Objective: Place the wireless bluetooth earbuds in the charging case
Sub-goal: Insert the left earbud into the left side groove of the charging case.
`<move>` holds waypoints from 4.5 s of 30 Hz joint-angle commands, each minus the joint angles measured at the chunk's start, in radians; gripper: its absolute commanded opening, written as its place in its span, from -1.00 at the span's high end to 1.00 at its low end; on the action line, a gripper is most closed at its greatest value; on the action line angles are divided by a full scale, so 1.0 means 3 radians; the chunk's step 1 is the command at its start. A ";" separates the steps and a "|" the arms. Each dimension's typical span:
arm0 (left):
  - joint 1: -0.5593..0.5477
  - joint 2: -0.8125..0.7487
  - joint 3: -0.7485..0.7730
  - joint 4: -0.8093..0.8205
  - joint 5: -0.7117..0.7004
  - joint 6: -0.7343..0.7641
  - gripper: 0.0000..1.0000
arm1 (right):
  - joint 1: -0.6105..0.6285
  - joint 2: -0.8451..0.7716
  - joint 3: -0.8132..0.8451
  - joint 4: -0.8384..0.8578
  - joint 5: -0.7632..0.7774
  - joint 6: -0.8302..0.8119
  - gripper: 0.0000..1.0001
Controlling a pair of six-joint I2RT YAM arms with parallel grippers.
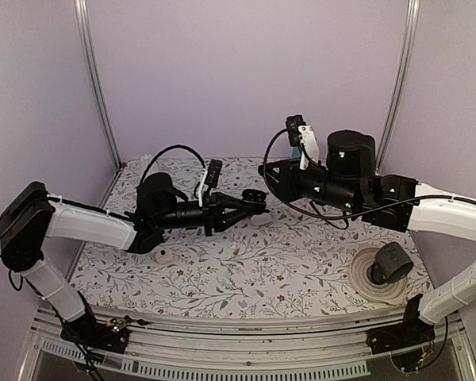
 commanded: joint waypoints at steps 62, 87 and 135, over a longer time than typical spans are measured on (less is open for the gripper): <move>-0.0088 -0.0246 0.0244 -0.0143 0.0111 0.0161 1.00 | 0.0271 0.0364 0.0113 0.0169 -0.0290 -0.0347 0.68; -0.0077 -0.0350 0.0216 -0.0194 -0.0065 0.0254 1.00 | 0.0282 0.0342 0.0109 0.0137 -0.0308 -0.0330 0.64; -0.0046 -0.0475 0.0270 -0.0524 -0.0184 0.0532 1.00 | 0.0282 0.0508 0.0328 -0.0073 -0.0541 -0.0419 0.42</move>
